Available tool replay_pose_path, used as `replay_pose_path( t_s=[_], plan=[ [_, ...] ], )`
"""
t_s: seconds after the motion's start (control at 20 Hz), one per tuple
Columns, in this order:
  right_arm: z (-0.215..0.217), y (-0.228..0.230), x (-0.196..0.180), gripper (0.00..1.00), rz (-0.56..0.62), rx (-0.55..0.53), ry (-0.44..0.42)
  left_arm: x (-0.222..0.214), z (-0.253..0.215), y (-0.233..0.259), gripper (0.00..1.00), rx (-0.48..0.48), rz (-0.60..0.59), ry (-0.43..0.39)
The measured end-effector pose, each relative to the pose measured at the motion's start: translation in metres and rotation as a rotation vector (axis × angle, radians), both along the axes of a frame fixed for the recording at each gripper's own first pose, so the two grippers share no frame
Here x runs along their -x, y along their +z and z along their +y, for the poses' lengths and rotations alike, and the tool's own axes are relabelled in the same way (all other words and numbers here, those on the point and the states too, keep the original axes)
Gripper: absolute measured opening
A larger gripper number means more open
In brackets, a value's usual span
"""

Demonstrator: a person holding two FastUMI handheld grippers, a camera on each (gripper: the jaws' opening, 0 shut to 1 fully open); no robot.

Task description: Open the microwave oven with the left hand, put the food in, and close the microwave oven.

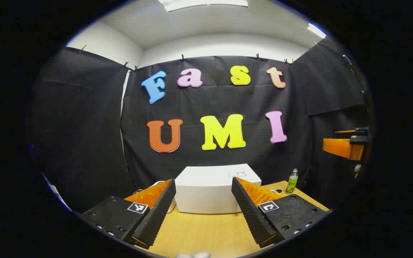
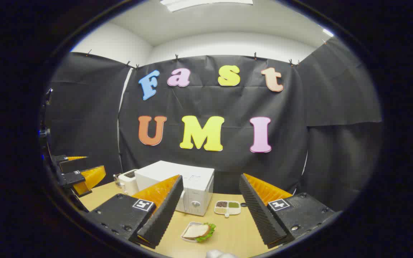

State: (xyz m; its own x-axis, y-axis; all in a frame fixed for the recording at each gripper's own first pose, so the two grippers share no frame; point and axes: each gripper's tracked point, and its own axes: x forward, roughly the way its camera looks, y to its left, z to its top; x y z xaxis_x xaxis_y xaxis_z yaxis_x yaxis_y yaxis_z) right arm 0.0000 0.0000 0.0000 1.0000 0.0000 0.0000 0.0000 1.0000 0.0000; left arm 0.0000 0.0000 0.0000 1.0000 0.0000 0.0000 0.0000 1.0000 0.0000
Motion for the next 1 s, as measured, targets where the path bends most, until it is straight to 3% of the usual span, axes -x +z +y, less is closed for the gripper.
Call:
replay_pose_path(
  t_s=[0.15,0.2,0.25,0.3,0.55,0.6,0.65,0.7,1.0],
  plan=[
    [-0.005,0.0,-0.002,0.93,-0.002,0.019,-0.007,-0.001,0.001,0.003,0.95,0.004,-0.001,0.006],
    [-0.006,0.0,-0.003,1.0,-0.005,0.019,-0.009,0.0,0.001,0.005,0.95,0.004,-0.001,0.006],
    [-0.007,-0.002,-0.004,1.0,0.0,0.019,-0.011,0.001,0.0,0.007,0.96,0.001,-0.005,0.005],
    [-0.009,-0.003,-0.004,0.93,0.002,0.014,-0.014,0.0,-0.001,0.009,0.95,-0.003,-0.009,0.004],
    [-0.015,-0.002,-0.003,0.92,-0.007,0.01,-0.033,-0.002,-0.005,0.007,0.95,-0.002,-0.009,-0.014],
    [-0.015,-0.003,-0.002,1.0,-0.005,0.006,-0.035,-0.004,-0.007,0.005,0.95,-0.002,-0.007,-0.019],
    [-0.015,-0.004,-0.002,1.0,-0.001,0.003,-0.034,-0.008,-0.009,0.0,0.96,-0.004,-0.003,-0.021],
    [-0.016,-0.004,-0.002,0.93,0.001,0.002,-0.036,-0.012,-0.012,-0.004,0.96,-0.005,-0.005,-0.029],
    [-0.034,0.009,0.001,0.93,0.009,-0.002,-0.065,-0.065,-0.061,-0.058,0.96,0.011,0.004,-0.105]
  ],
)
